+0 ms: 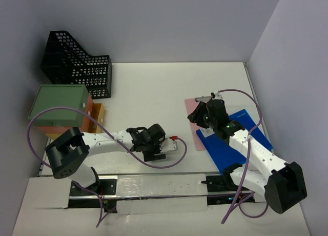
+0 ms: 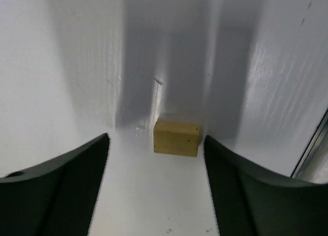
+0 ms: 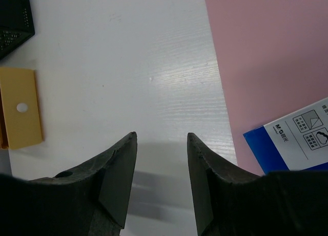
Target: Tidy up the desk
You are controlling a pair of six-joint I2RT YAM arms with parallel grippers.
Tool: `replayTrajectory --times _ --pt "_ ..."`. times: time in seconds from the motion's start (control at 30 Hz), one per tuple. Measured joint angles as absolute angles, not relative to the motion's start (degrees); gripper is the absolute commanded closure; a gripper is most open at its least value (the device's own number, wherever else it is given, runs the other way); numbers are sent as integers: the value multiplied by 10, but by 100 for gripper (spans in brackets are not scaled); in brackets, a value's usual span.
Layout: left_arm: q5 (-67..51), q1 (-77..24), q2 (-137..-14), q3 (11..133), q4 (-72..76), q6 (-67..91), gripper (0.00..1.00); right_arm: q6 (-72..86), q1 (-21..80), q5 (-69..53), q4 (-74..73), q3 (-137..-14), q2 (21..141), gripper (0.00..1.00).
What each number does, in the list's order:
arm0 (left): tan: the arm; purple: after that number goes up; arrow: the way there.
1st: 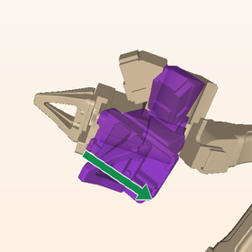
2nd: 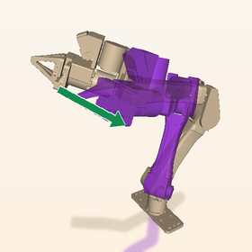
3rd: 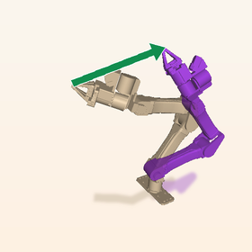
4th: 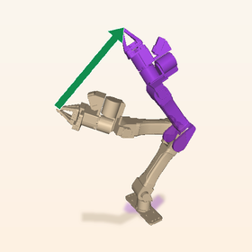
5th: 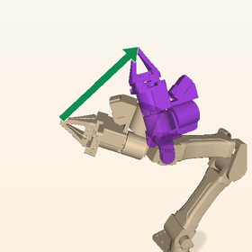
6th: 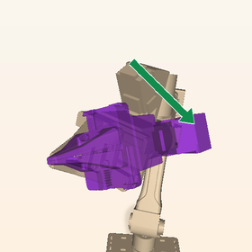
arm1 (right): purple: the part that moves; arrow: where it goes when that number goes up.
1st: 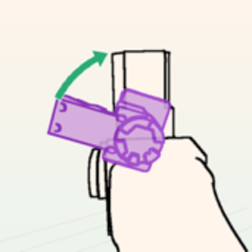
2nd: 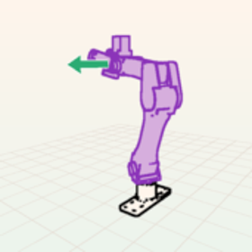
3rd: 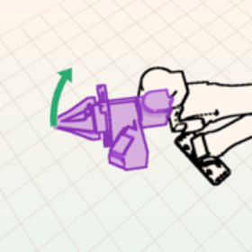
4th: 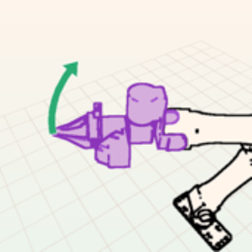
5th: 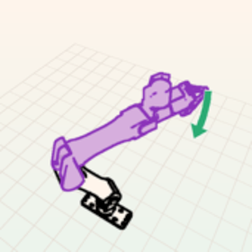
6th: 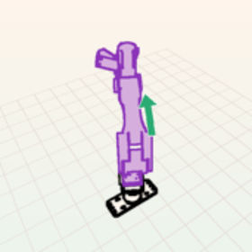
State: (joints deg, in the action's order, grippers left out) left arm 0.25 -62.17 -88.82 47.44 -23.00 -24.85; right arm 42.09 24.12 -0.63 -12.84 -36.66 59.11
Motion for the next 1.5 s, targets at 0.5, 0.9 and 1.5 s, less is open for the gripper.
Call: replayTrajectory --times 0.5,0.9,1.5 --pt "-10 -619 -888 492 -273 -252 73 421 241 -9 -123 -362 594 50" --pt "-80 -624 -926 609 -328 -191 21 421 241 -11 -116 -356 590 50" --pt "28 -650 -1031 645 -355 -75 40 418 241 0 -117 -337 577 50"
